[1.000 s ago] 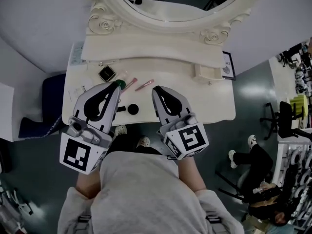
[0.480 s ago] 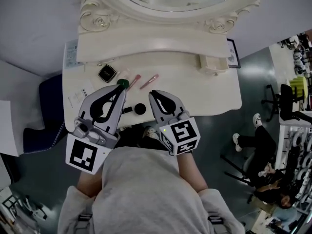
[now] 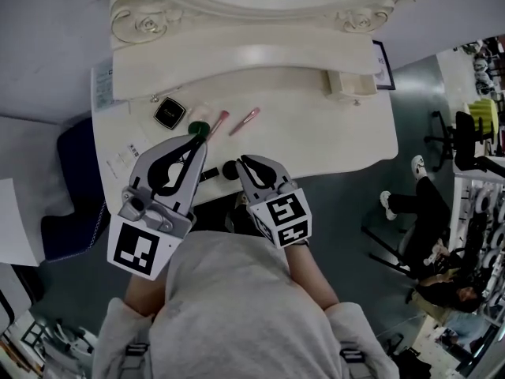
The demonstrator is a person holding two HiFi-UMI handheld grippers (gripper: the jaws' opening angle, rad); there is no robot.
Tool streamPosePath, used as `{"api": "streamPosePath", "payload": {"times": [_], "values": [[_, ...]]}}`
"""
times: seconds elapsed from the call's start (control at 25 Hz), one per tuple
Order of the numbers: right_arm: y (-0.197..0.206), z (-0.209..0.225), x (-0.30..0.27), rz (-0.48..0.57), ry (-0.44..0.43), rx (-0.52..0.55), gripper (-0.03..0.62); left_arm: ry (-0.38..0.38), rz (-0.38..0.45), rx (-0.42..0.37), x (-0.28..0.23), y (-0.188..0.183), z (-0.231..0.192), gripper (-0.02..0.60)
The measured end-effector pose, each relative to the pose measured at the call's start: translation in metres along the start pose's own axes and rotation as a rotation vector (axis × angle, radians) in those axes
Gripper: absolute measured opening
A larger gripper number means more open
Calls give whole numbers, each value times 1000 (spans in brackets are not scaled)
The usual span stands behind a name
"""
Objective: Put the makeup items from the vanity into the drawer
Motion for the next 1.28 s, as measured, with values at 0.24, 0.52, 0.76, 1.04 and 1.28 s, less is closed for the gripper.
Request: {"api": "streamPosePath", "payload": {"times": [0.24, 0.52, 0.76, 1.04, 1.28], "values": [[28, -11, -10, -104, -46, -5, 114, 19, -16, 25, -3, 9, -5, 15], [52, -18, -19, -176, -44, 10, 222, 36, -24, 40, -4, 14, -6, 15], [62, -23, -29, -227, -38, 21, 270, 42, -31, 42, -2, 15, -10, 15], [72, -24, -42, -255, -2, 18, 272, 51, -37, 37, 0, 16, -15, 15], [76, -21, -45, -276, 47, 40, 270, 63, -43, 41, 1, 18, -20, 15]]}}
Point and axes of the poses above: the fingertips, and each gripper's own axes: x backward along the fingers, z to its right, y out of its underside, the point moved 6 cm from there along x, backward along the fingers, and after that the axes turned 4 degrees about y, right-handed, at the moved point
